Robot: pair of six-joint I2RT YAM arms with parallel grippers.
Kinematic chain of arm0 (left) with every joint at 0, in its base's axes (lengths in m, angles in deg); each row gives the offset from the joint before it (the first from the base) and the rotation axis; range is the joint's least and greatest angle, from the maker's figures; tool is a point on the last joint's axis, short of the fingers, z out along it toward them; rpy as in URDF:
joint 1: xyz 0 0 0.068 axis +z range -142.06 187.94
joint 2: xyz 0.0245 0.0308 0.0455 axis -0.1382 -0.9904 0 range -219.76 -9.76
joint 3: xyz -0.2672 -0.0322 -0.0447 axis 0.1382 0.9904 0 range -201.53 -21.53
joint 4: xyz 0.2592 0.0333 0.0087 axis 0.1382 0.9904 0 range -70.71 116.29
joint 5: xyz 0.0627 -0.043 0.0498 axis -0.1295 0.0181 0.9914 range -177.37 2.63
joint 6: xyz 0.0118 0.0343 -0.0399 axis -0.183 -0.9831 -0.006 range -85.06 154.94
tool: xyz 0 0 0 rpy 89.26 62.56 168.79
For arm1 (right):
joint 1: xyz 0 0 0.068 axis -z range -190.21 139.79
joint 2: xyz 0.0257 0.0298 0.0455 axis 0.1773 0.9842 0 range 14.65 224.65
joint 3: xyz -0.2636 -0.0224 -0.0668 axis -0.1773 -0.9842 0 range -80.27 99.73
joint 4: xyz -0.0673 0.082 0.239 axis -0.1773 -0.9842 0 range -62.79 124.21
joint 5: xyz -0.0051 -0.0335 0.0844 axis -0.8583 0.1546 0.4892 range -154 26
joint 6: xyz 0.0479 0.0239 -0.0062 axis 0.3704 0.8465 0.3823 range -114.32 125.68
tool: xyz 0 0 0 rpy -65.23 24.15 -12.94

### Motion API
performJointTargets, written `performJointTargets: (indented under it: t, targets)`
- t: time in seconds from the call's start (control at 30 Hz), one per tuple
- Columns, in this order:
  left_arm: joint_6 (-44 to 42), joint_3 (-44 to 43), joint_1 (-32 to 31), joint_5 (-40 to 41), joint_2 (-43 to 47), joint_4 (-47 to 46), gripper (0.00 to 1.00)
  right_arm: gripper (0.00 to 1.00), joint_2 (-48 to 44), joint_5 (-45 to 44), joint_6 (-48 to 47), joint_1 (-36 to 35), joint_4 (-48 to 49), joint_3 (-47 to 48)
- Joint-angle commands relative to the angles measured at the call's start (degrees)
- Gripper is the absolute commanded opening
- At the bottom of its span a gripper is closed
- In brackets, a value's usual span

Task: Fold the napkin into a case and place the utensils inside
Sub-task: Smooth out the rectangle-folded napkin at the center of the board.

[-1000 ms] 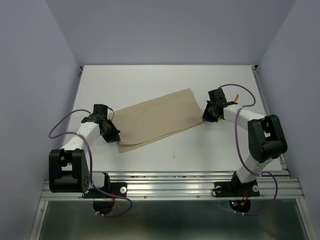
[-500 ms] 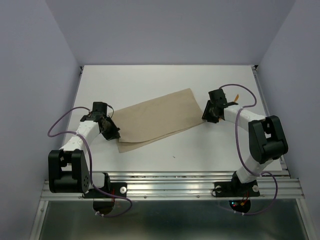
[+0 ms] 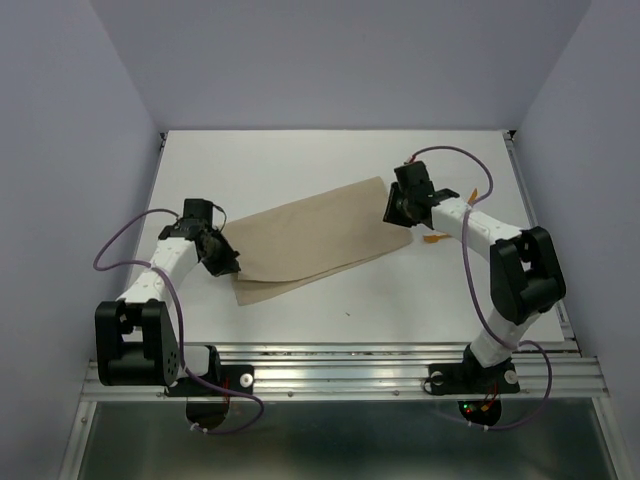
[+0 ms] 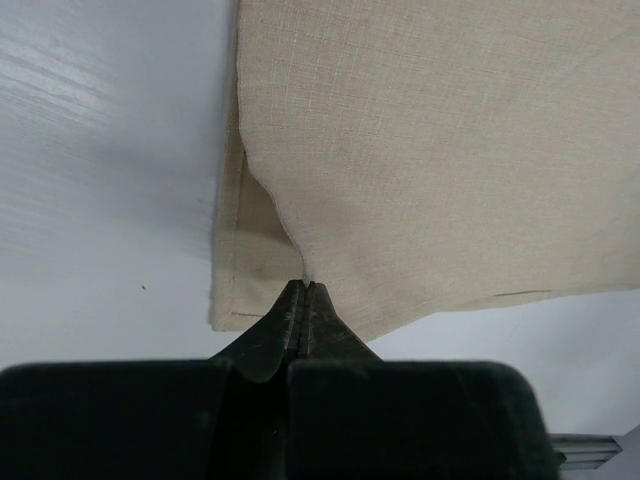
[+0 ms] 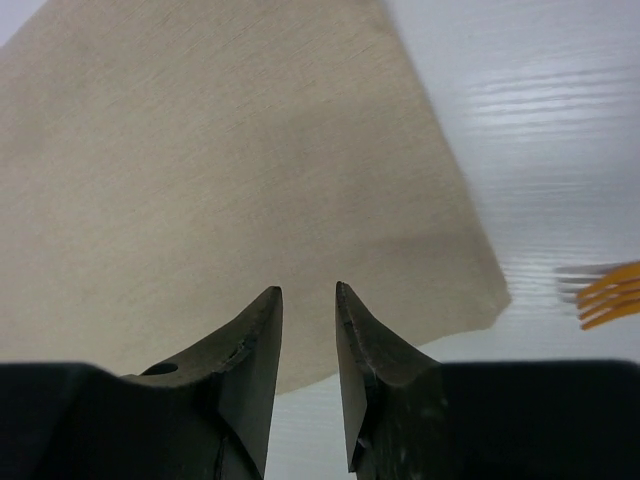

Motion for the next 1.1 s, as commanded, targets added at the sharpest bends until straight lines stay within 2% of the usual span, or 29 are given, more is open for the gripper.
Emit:
performJointTargets:
  t: [0.0,0.33,0.57,0.87,1.07]
  targets:
    - [-0.93,-4.08,0.27,-1.40,2.34,2.77,0.00,0.34,4.99,4.51,0.28,-1.20,1.39,2.19]
    - [-2.95,-7.25,0.27,-4.21,4.36,6.72,0.00,0.33,12.04,2.41,4.15,-1.20,2.45,3.77]
    - [-3.04,-5.75,0.27,-7.36,4.53,6.46,0.00,0.33,13.36,1.80,5.03,-1.20,2.45,4.48]
    - [-2.78,-11.55,0.27,-8.34,5.68,8.83,0.00,0.34,13.19,1.70,5.20,-1.20,2.36,4.74]
    - [-3.21,-9.10,0.27,-10.19,6.99,8.92,0.00,0.34,12.48,0.74,4.68,-1.20,1.75,5.10]
